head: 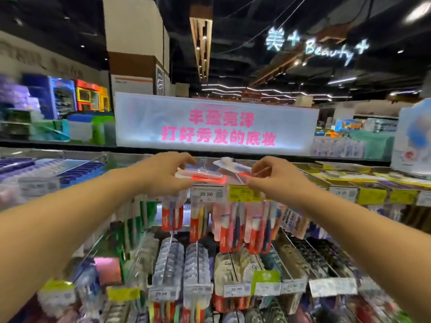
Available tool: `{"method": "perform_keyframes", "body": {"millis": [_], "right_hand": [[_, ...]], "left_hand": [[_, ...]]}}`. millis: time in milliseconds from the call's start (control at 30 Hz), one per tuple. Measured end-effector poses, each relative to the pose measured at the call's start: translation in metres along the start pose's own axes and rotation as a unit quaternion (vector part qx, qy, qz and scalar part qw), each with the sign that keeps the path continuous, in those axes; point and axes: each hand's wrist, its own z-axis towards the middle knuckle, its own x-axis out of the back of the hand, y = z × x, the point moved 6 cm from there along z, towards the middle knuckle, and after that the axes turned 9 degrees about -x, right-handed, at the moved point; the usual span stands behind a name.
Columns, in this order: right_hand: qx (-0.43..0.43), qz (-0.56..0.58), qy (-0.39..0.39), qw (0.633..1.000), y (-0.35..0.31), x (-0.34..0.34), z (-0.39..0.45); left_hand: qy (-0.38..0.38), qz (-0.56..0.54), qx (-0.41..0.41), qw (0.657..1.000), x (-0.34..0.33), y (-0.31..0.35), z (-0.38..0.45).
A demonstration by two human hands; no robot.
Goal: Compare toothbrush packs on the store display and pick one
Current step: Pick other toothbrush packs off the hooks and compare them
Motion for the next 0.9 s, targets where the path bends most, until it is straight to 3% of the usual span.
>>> {"method": "perform_keyframes", "body": {"millis": [233, 500, 733, 900], "right_hand": [[0.002, -0.113, 0.019, 0.993, -0.007, -0.010, 0.119], [-0.021, -0.289, -0.086, 0.953, 0.007, -0.060, 0.181], [-0.018, -0.234, -0.105, 0.966, 0.016, -0.059, 0.197], [0.014, -0.211, -0.056, 0.976, 0.014, -0.046, 0.197]], "left_hand": [[-0.056, -0.006, -0.033, 0.998, -0.014, -0.056, 0.062], [-0.172, 0.032, -0.044, 0.984, -0.036, -0.063, 0.107], [-0.196, 0.042, -0.036, 0.979, -0.044, -0.052, 0.131], [-0.163, 0.103, -0.048, 0.980, -0.038, -0.038, 0.131]]}}
